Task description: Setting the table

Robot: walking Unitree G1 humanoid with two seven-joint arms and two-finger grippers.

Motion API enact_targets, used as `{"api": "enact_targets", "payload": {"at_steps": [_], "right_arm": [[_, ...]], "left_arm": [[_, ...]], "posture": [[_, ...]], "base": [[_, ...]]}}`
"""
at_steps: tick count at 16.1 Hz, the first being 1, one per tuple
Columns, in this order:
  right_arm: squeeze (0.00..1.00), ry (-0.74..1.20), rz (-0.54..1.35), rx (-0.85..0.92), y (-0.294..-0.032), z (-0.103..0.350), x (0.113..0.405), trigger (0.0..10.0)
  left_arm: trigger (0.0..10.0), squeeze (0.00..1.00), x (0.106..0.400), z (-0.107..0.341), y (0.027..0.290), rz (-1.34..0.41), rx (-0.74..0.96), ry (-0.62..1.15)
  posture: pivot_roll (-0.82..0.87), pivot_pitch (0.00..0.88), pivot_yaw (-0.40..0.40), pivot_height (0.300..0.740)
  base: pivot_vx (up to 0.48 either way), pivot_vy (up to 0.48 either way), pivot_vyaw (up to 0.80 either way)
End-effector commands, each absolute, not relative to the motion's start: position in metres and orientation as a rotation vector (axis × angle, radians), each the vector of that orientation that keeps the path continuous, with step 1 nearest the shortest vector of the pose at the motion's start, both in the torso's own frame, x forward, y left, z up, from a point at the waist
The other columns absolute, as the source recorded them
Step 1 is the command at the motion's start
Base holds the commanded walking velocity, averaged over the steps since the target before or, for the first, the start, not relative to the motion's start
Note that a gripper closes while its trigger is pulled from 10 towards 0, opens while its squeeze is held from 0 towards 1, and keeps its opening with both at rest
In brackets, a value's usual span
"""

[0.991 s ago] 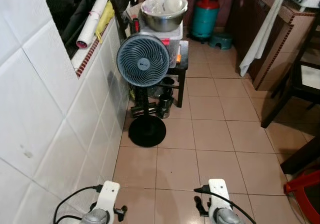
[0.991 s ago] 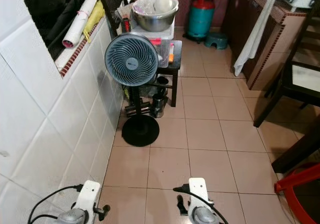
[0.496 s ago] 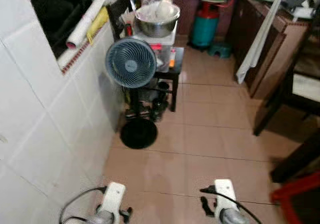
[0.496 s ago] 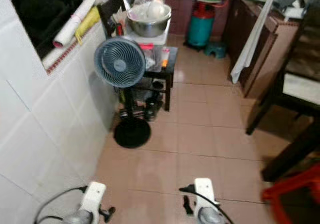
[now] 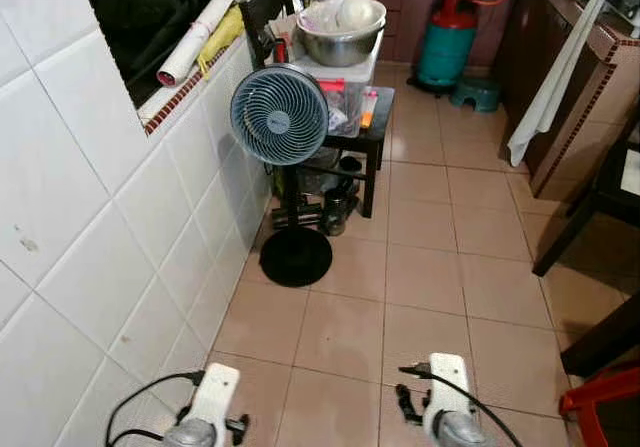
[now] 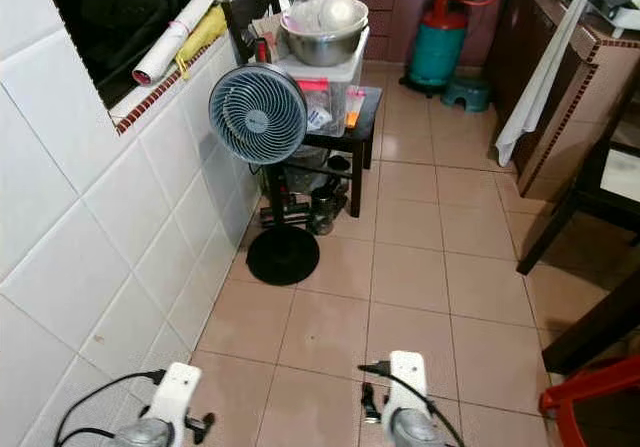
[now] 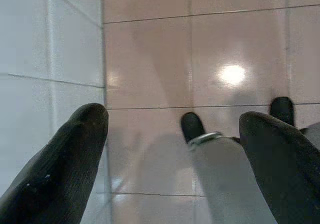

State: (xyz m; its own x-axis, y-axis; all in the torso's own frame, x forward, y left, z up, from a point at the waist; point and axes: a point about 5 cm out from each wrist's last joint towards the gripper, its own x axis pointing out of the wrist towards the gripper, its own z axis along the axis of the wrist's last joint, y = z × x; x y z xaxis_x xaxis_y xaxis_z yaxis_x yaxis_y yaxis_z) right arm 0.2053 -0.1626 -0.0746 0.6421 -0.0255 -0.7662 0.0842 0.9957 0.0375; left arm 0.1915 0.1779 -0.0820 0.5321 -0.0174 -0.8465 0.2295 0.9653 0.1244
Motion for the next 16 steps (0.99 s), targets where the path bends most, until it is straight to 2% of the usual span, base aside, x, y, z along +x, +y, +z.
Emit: {"api": "enact_targets", "payload": {"at_steps": [1,3,5,8,16], "right_arm": [[0.0,0.874,-0.078,0.093,-0.164,-0.074,0.207,10.0],[0.0,0.88,-0.083,0.103,-0.164,-0.075,0.205,10.0],[0.0,0.897,-0.094,0.137,-0.163,-0.077,0.202,10.0],[0.0,0.859,-0.093,0.146,-0.162,-0.072,0.211,10.0],[0.0,0.8,-0.06,0.124,-0.158,-0.06,0.231,10.0]], "left_arm": [[10.0,0.0,0.195,-0.08,0.182,-0.128,0.239,0.998],[10.0,0.0,0.197,-0.079,0.183,-0.118,0.237,0.99],[10.0,0.0,0.195,-0.076,0.212,0.0,0.161,0.987],[10.0,0.0,0.2,-0.071,0.217,0.024,0.142,0.962],[10.0,0.0,0.208,-0.07,0.203,0.004,0.098,0.942]], "posture": [[0.02,0.0,0.024,0.74],[0.03,0.0,0.023,0.74],[0.04,0.0,0.017,0.74],[0.05,0.0,0.014,0.74],[0.04,0.0,-0.002,0.74]], "base": [[0.0,0.0,0.0],[0.0,0.0,0.0],[0.0,0.0,0.0],[0.0,0.0,0.0],[0.0,0.0,0.0]]}}
